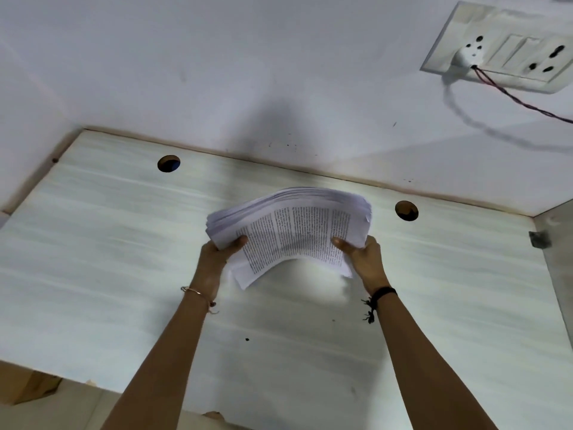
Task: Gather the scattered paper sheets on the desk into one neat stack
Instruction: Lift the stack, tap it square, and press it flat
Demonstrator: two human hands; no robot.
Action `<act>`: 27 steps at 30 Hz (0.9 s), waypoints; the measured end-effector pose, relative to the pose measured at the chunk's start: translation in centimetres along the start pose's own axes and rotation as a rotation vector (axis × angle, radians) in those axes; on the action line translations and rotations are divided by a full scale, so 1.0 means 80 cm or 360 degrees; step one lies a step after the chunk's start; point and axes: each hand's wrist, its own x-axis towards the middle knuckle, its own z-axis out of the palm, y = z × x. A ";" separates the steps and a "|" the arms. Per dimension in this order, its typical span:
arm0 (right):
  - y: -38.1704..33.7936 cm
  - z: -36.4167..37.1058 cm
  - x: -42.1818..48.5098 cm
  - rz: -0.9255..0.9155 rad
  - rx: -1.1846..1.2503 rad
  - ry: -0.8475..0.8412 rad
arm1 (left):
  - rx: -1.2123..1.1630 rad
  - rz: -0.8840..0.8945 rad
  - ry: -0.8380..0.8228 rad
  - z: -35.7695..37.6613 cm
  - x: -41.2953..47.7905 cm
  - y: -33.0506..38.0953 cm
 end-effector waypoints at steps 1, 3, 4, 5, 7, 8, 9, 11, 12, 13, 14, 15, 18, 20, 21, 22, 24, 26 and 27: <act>-0.012 -0.005 0.003 -0.0093 -0.0127 -0.0005 | -0.0043 0.0055 -0.0050 -0.009 0.004 0.014; -0.039 -0.014 0.009 -0.0296 -0.0350 -0.0027 | 0.0039 0.0174 -0.0249 -0.029 0.010 0.048; -0.057 -0.019 0.010 -0.0382 -0.0448 -0.0036 | 0.0137 0.0212 -0.0401 -0.036 0.012 0.068; -0.075 -0.023 0.012 -0.0456 -0.0550 -0.0038 | 0.0261 0.0226 -0.0544 -0.039 0.014 0.086; -0.116 -0.027 0.013 -0.0606 -0.0756 -0.0076 | 0.0570 0.0212 -0.0772 -0.029 0.019 0.116; -0.136 -0.027 0.012 -0.0706 -0.0878 -0.0114 | 0.0752 0.0210 -0.0836 -0.017 0.021 0.127; -0.155 -0.024 0.011 -0.0801 -0.1022 -0.0162 | 0.0915 0.0212 -0.0860 -0.002 0.022 0.132; -0.189 -0.016 0.003 -0.0976 -0.1282 -0.0202 | 0.1029 0.0241 -0.0789 0.024 0.020 0.132; -0.199 -0.011 0.000 -0.1048 -0.1376 -0.0201 | 0.0943 0.0227 -0.0711 0.033 0.018 0.126; -0.208 -0.008 -0.002 -0.1100 -0.1437 -0.0185 | 0.0822 0.0228 -0.0626 0.040 0.015 0.121; -0.214 -0.008 -0.003 -0.1126 -0.1453 -0.0165 | 0.0708 0.0246 -0.0557 0.044 0.012 0.116; -0.218 -0.010 -0.002 -0.1127 -0.1445 -0.0129 | 0.0617 0.0268 -0.0508 0.046 0.008 0.113; -0.213 -0.032 0.010 -0.1046 -0.1281 0.0053 | 0.0455 0.0341 -0.0480 0.047 0.001 0.118; -0.197 -0.052 0.019 -0.0918 -0.0848 0.0137 | 0.0410 0.0372 -0.0476 0.045 -0.002 0.124; -0.185 -0.059 0.020 -0.0819 -0.0511 0.0105 | 0.0373 0.0379 -0.0464 0.042 -0.002 0.126; -0.173 -0.063 0.017 -0.0699 -0.0170 0.0013 | 0.0304 0.0375 -0.0467 0.040 -0.002 0.127; -0.145 -0.059 0.009 -0.0493 0.0226 -0.0359 | 0.0133 0.0337 -0.0501 0.039 -0.004 0.124; -0.124 -0.039 -0.008 -0.0415 0.0222 -0.0604 | 0.0010 0.0298 -0.0520 0.047 -0.008 0.117; -0.116 -0.027 -0.015 -0.0394 0.0258 -0.0567 | -0.0017 0.0297 -0.0500 0.052 -0.010 0.115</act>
